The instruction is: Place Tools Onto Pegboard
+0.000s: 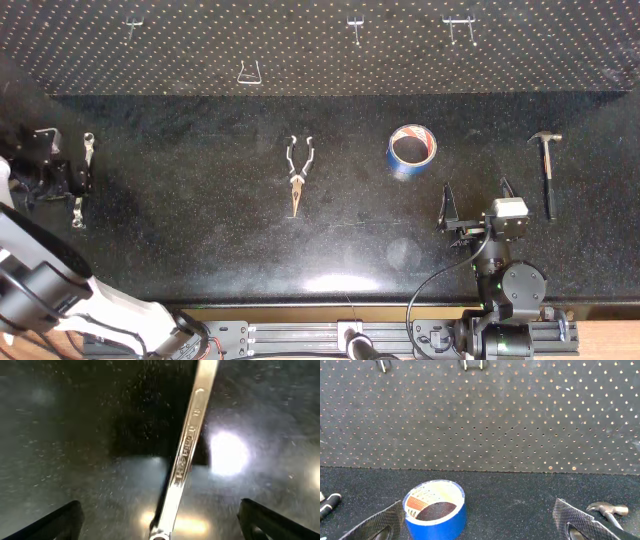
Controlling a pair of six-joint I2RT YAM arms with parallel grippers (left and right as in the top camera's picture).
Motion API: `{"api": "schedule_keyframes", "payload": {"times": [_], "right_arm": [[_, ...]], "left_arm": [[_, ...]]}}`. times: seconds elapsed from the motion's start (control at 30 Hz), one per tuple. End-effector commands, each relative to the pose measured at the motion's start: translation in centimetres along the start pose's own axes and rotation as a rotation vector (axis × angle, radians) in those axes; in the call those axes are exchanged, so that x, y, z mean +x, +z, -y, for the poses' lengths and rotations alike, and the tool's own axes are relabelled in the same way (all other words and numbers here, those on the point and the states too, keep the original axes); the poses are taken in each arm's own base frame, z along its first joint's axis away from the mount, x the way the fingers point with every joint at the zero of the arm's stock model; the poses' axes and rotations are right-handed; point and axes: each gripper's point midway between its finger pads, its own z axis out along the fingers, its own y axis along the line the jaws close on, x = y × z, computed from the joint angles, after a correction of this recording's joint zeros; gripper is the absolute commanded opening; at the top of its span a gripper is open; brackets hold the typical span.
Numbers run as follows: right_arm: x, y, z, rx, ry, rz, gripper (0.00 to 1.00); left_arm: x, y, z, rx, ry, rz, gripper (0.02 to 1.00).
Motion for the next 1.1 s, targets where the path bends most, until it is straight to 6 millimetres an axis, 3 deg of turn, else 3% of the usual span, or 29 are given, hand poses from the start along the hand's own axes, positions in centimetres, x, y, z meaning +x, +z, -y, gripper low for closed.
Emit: {"api": "schedule_keyframes", "payload": {"times": [0.03, 0.17, 0.5, 1.1], "right_arm": [[0.1, 0.0, -0.3, -0.015, 0.011, 0.002, 0.976], [0.1, 0.0, -0.3, -0.015, 0.011, 0.002, 0.976], [0.1, 0.0, -0.3, -0.015, 0.011, 0.002, 0.976], [0.1, 0.0, -0.3, -0.015, 0.011, 0.002, 0.976]], "left_arm": [[-1.2, 1.4, 1.4, 0.03, -0.019, -0.007, 0.996], [-1.3, 2.3, 2.4, 0.039, 0.035, -0.036, 0.993], [-1.2, 2.6, 0.9, -0.036, 0.116, -0.055, 0.996], [-1.4, 3.6, 1.5, 0.008, 0.147, -0.05, 0.998]]}}
